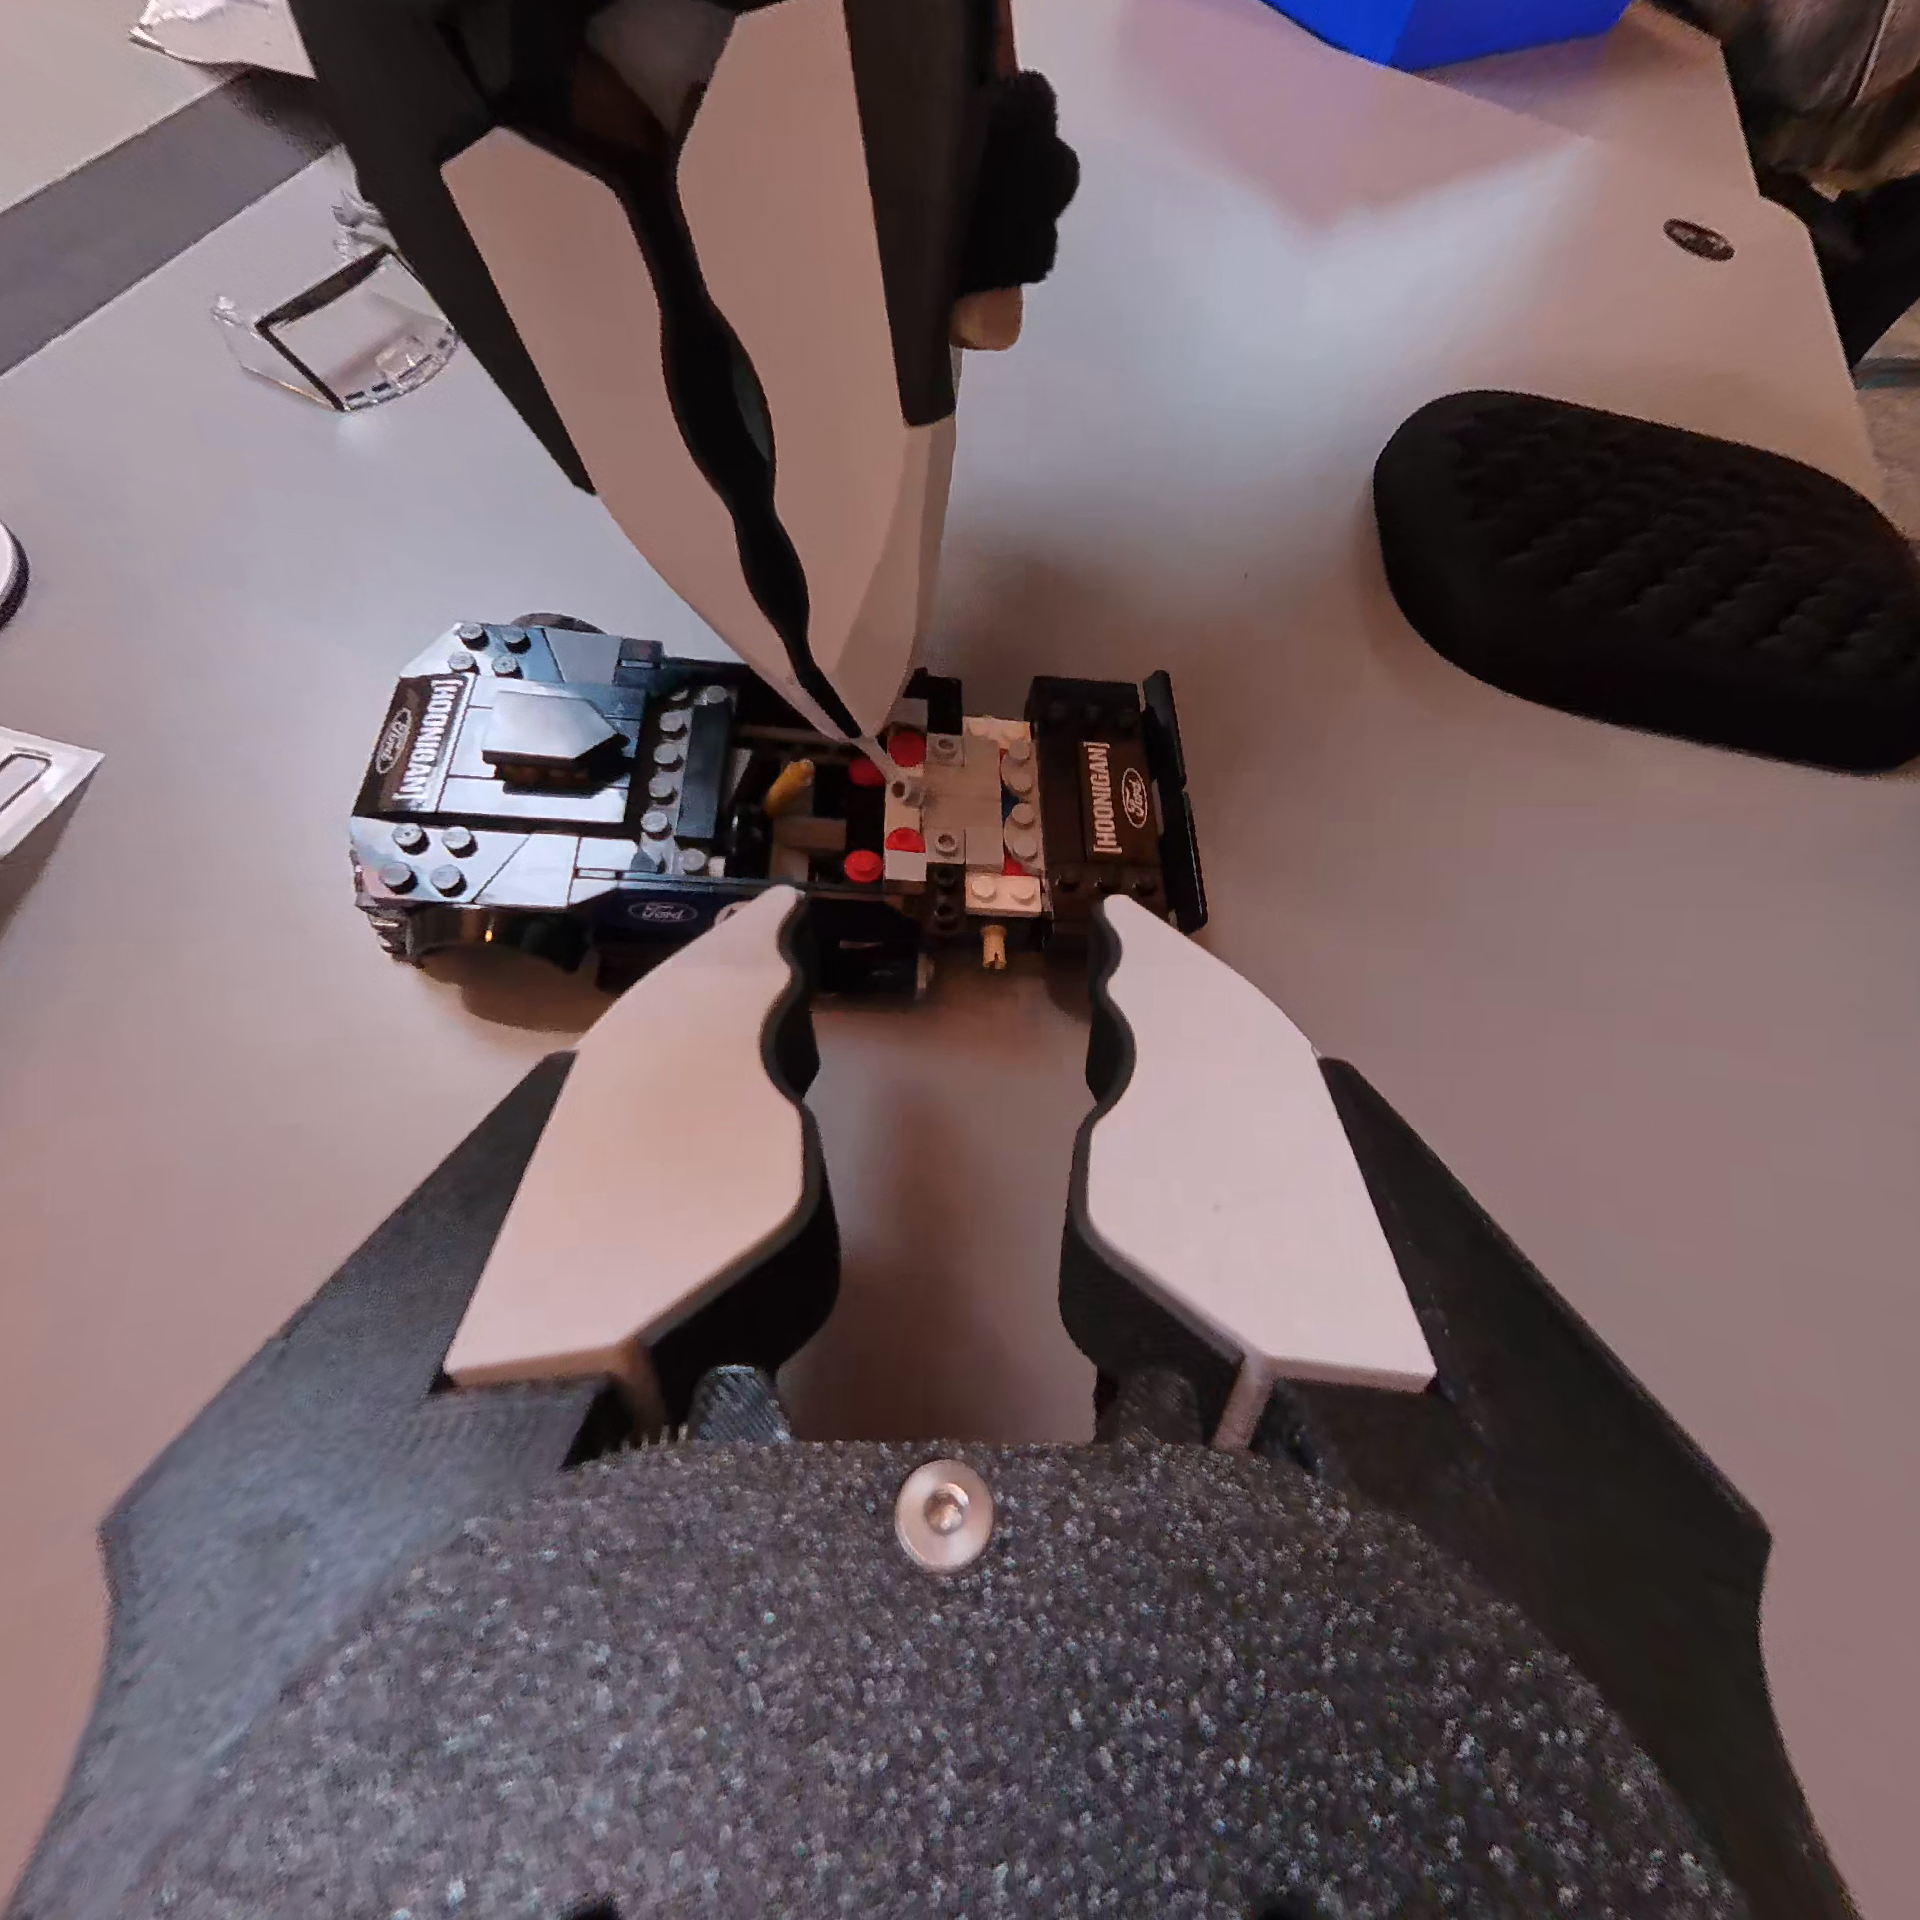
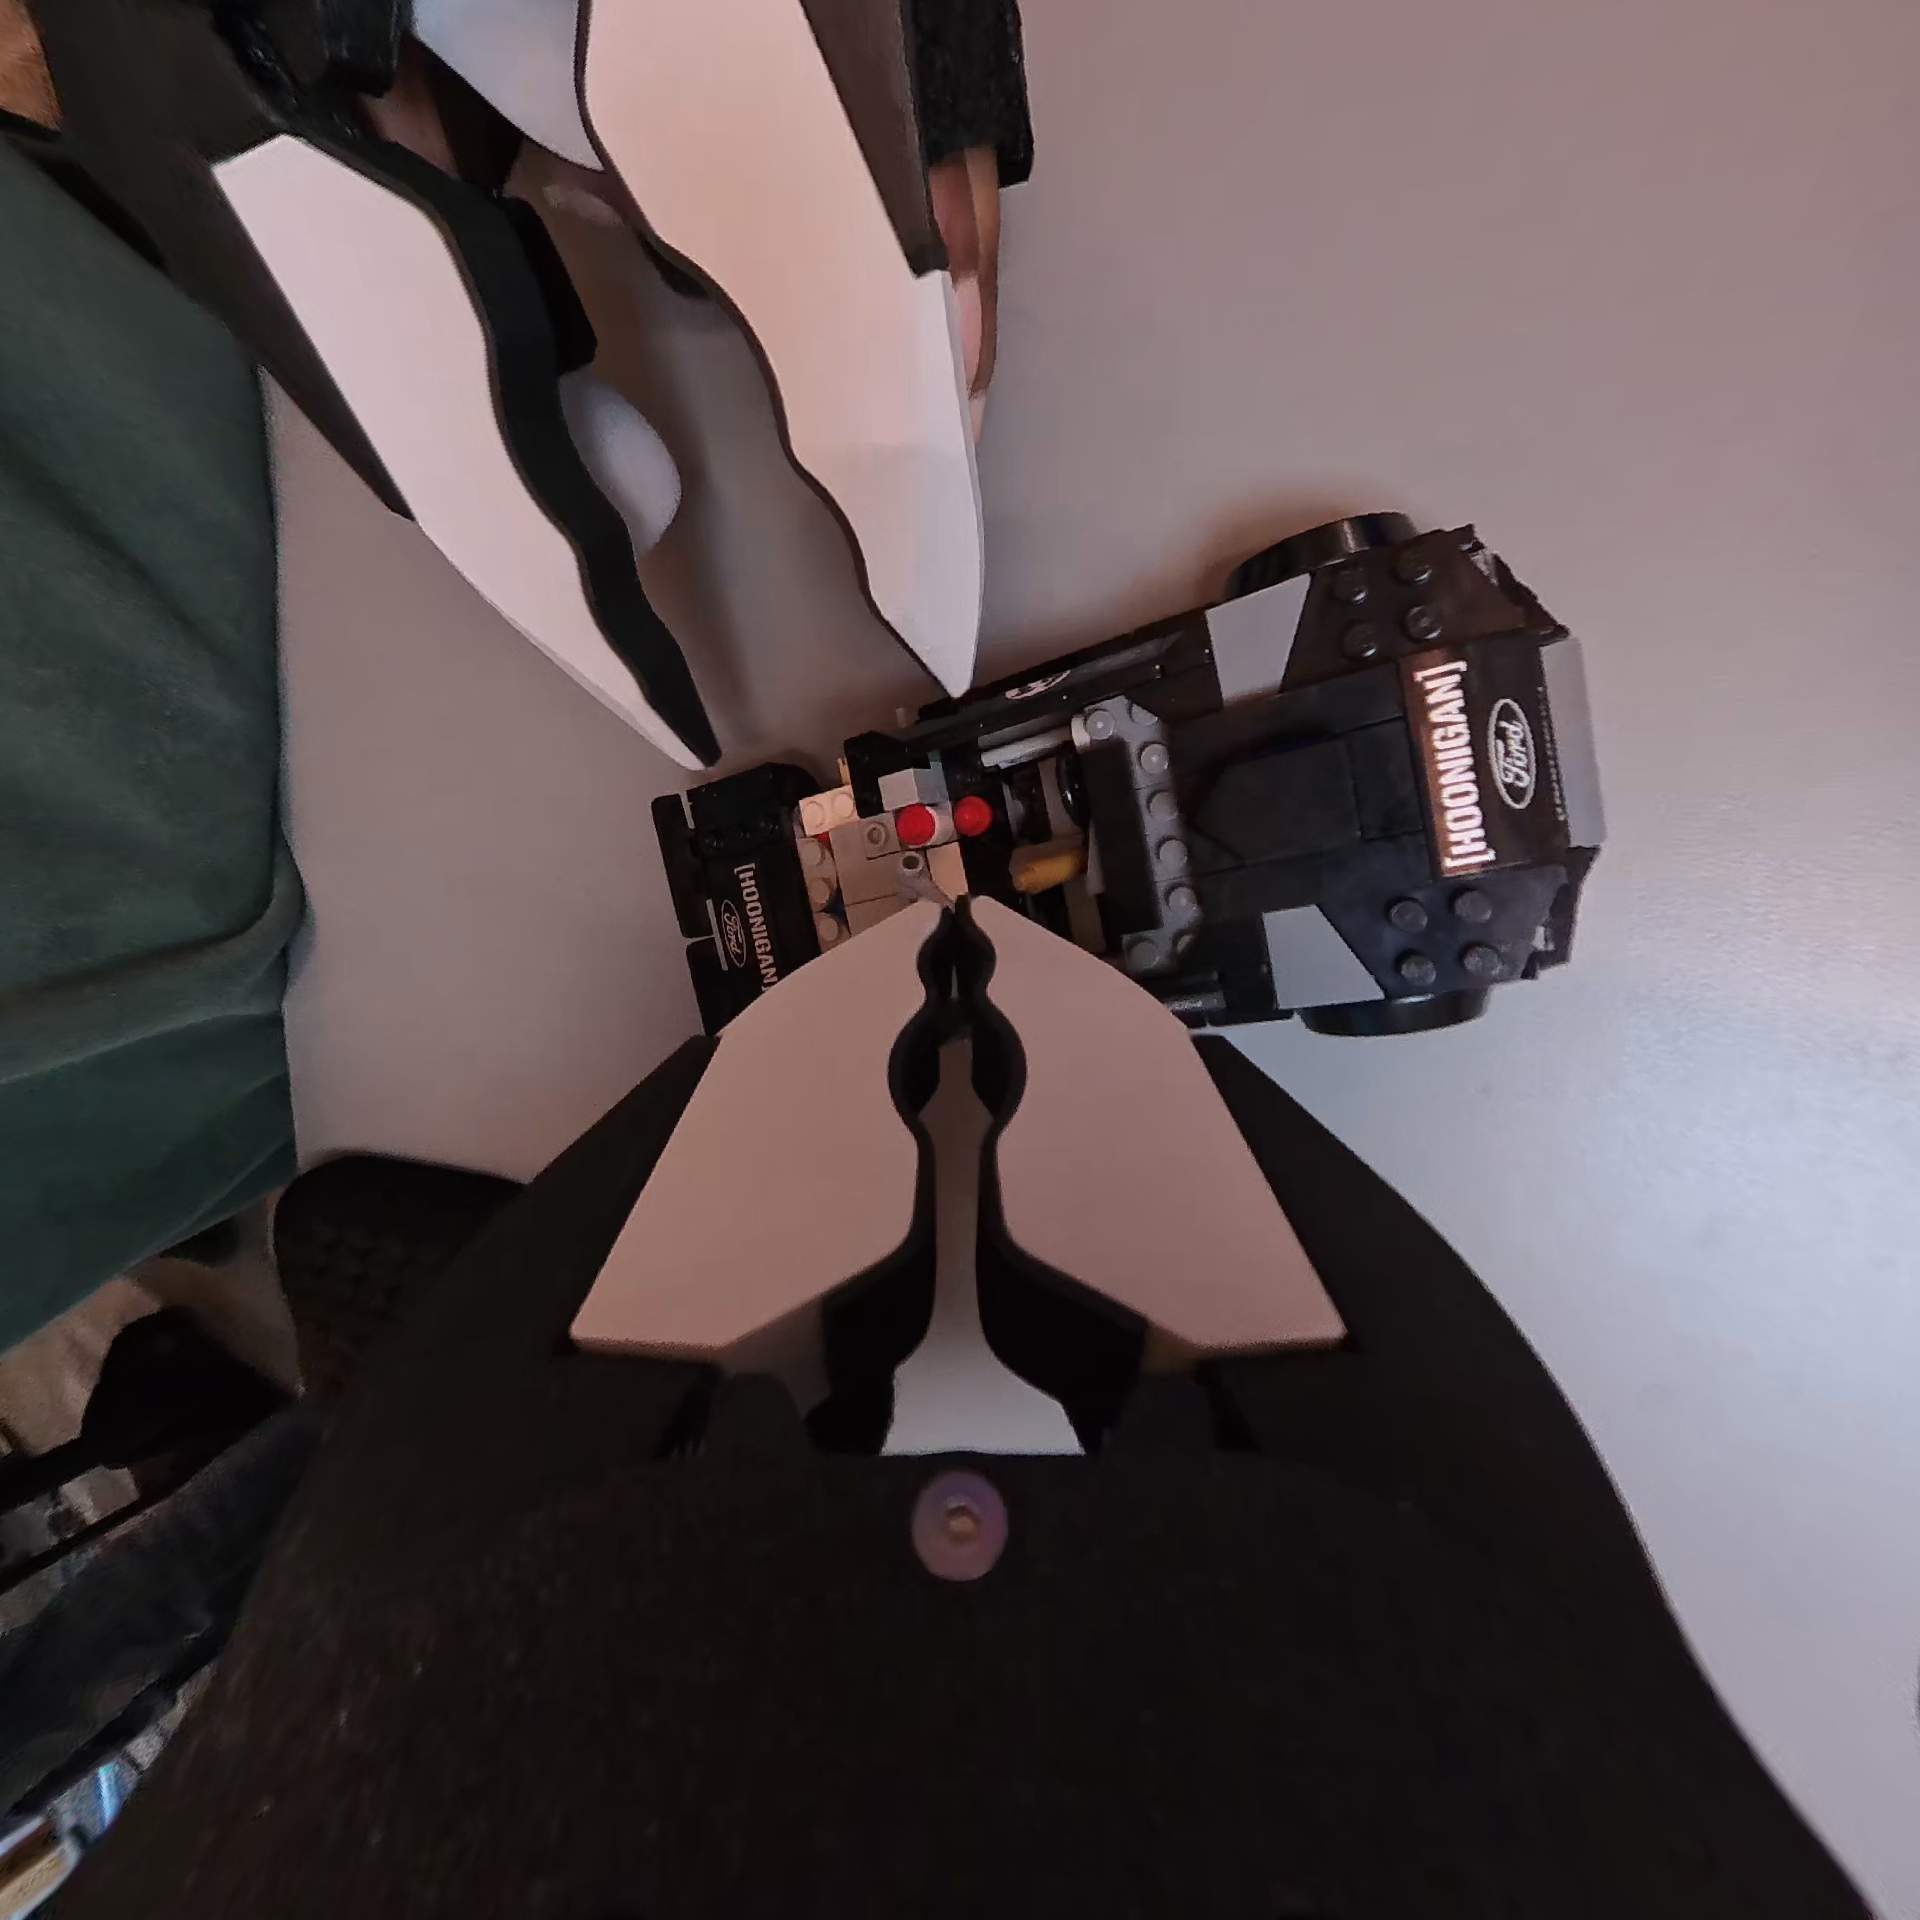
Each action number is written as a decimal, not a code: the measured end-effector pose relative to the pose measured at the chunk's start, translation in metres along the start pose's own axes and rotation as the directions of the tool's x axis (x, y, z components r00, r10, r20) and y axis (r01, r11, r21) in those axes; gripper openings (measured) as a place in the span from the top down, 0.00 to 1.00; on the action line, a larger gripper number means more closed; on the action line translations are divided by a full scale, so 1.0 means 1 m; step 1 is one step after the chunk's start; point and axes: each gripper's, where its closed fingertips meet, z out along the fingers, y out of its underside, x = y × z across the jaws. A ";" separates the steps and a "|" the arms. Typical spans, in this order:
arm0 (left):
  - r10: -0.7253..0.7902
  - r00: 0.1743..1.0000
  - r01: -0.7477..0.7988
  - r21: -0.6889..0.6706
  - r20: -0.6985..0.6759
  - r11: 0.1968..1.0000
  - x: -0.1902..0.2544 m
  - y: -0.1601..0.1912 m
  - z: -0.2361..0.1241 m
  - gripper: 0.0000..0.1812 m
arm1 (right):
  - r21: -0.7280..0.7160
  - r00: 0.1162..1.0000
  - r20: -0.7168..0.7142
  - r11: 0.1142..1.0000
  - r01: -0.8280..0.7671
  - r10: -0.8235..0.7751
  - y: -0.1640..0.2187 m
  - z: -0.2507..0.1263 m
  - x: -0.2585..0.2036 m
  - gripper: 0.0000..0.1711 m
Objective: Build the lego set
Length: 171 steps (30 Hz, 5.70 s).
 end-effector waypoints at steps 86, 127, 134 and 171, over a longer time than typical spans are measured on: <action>-0.116 0.993 0.117 0.144 -0.018 0.983 0.000 -0.017 0.003 0.90 | 0.309 0.866 -0.500 0.938 0.158 0.019 -0.008 0.000 -0.025 0.98; -0.246 0.524 0.683 0.230 -0.815 0.693 0.054 -0.083 -0.064 0.97 | 0.571 0.804 -0.581 0.640 0.514 -0.128 -0.053 -0.059 -0.105 0.98; -0.258 0.476 0.719 0.203 -0.841 0.665 0.053 -0.085 -0.066 0.96 | 0.572 0.793 -0.593 0.620 0.536 -0.139 -0.059 -0.061 -0.107 0.97; 0.314 0.914 -0.292 -0.119 0.257 0.949 0.006 0.009 0.026 0.51 | 0.050 0.951 -0.308 0.999 0.012 0.004 0.003 0.008 -0.005 0.98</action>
